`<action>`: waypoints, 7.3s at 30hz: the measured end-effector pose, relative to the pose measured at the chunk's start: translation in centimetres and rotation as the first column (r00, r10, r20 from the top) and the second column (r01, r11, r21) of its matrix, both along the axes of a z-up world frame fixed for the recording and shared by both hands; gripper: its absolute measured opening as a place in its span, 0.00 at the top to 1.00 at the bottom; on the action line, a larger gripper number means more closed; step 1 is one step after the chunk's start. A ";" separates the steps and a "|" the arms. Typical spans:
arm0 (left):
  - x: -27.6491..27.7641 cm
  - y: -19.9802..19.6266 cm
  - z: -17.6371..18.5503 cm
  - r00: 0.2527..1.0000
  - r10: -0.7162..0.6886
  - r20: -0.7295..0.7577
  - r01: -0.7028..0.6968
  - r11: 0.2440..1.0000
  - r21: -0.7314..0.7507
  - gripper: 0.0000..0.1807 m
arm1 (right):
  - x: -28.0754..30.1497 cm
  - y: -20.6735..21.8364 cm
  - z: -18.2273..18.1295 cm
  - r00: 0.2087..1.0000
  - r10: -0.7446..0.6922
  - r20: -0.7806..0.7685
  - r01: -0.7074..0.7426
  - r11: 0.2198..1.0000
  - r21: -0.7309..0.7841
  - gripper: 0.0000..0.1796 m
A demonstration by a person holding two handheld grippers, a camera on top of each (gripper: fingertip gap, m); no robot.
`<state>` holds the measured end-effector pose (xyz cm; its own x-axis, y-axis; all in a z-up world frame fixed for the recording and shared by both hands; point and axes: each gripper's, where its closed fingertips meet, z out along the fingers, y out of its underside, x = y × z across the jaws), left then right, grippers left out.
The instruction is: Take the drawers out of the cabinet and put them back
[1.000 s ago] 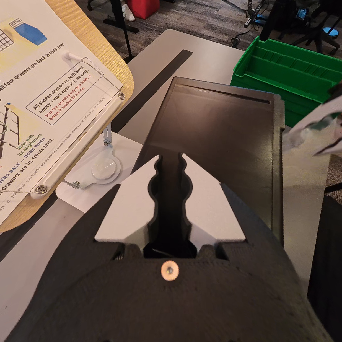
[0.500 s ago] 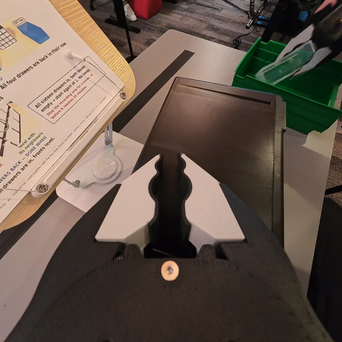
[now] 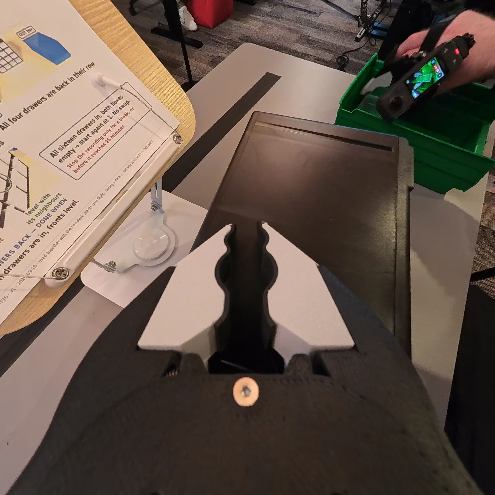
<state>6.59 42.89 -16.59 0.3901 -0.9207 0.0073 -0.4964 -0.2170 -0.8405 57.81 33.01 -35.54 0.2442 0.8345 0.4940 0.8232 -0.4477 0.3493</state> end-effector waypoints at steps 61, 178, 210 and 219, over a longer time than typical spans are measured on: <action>0.2 0.0 0.1 1.000 0.000 0.012 0.000 1.000 0.003 0.94 | -56.4 -12.4 12.2 0.390 0.914 0.116 -0.557 0.134 0.820 0.97; 0.2 0.0 0.2 1.000 0.004 0.025 -0.004 1.000 0.009 0.96 | -7.6 -4.1 10.0 0.957 0.044 -0.288 0.079 0.913 0.401 0.84; 0.3 0.0 0.2 1.000 0.004 0.027 -0.004 1.000 0.012 0.96 | -57.0 -1.7 6.5 0.451 0.881 0.146 -0.599 0.177 0.781 0.94; 0.3 0.1 0.2 1.000 0.005 0.028 -0.006 1.000 0.011 0.96 | -56.9 -3.4 6.6 0.443 0.894 0.071 -0.591 0.232 0.773 0.95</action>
